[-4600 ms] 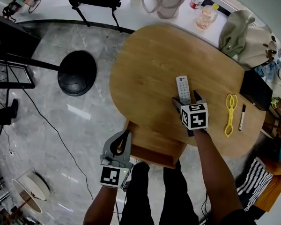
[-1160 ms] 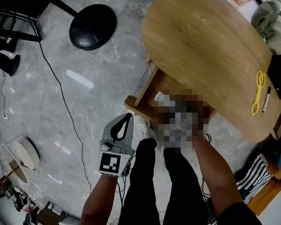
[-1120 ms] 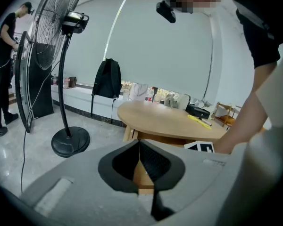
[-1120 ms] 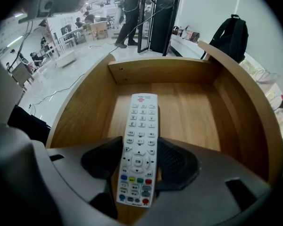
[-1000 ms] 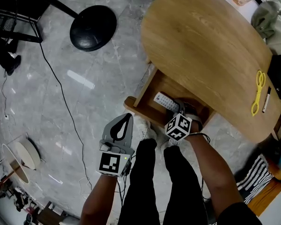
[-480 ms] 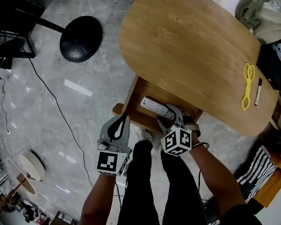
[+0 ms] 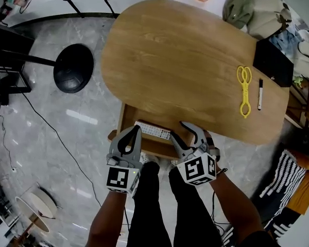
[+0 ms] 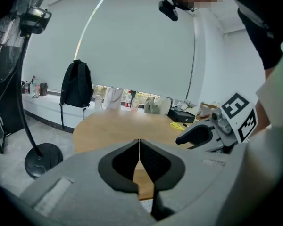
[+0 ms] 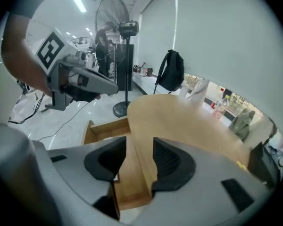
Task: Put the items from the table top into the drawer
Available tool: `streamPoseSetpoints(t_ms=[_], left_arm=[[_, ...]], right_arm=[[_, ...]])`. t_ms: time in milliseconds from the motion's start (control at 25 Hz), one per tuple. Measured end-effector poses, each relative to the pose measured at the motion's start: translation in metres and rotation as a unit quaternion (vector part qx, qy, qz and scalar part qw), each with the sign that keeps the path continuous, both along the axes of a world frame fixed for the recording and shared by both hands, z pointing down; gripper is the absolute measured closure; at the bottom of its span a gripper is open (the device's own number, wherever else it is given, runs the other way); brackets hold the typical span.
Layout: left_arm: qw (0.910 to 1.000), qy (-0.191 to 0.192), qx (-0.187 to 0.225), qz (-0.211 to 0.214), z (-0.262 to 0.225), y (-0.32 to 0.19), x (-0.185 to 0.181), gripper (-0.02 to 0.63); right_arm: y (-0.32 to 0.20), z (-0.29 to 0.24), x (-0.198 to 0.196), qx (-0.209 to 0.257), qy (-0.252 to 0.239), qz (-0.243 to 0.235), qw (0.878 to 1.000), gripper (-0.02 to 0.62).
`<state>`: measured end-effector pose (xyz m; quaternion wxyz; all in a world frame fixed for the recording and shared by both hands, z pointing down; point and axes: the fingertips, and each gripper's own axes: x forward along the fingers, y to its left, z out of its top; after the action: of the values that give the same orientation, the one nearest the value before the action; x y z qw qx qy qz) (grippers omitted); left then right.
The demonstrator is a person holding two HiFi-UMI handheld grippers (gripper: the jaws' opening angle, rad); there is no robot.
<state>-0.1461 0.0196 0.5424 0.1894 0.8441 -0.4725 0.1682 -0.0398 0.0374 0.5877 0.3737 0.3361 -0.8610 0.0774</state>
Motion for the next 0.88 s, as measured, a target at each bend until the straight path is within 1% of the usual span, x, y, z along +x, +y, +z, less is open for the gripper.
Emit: streamPoseSetpoints(t_ms=[80, 240, 280, 400, 520, 680, 800, 840, 880], left_arm=[[0.9999, -0.003, -0.008, 0.014, -0.003, -0.003, 0.018, 0.588], [0.9990, 0.005, 0.004, 0.045, -0.009, -0.010, 0.058, 0.588], [0.9985, 0.007, 0.007, 0.053, -0.011, -0.012, 0.069, 0.588], [0.9971, 0.011, 0.007, 0.074, -0.015, -0.016, 0.099, 0.588], [0.9958, 0.014, 0.005, 0.090, -0.018, -0.019, 0.124, 0.588], [0.9934, 0.012, 0.007, 0.114, -0.020, -0.024, 0.153, 0.588], [0.9922, 0.010, 0.006, 0.124, -0.021, -0.028, 0.170, 0.588], [0.9917, 0.009, 0.006, 0.128, -0.020, -0.028, 0.176, 0.588], [0.9913, 0.009, 0.004, 0.132, -0.020, -0.026, 0.182, 0.588]], right_arm=[[-0.008, -0.012, 0.021, 0.010, -0.003, 0.025, 1.000, 0.445], [-0.025, -0.026, 0.072, 0.031, 0.003, 0.088, 0.996, 0.574], [-0.029, -0.028, 0.086, 0.035, 0.006, 0.103, 0.994, 0.595], [-0.037, -0.031, 0.122, 0.044, 0.008, 0.142, 0.989, 0.598], [-0.041, -0.030, 0.155, 0.040, -0.001, 0.184, 0.982, 0.598], [-0.048, -0.022, 0.201, 0.026, -0.013, 0.248, 0.968, 0.597], [-0.054, -0.013, 0.229, 0.009, -0.034, 0.288, 0.957, 0.595], [-0.056, -0.010, 0.239, 0.006, -0.040, 0.297, 0.954, 0.586], [-0.057, -0.008, 0.248, 0.001, -0.045, 0.305, 0.951, 0.547]])
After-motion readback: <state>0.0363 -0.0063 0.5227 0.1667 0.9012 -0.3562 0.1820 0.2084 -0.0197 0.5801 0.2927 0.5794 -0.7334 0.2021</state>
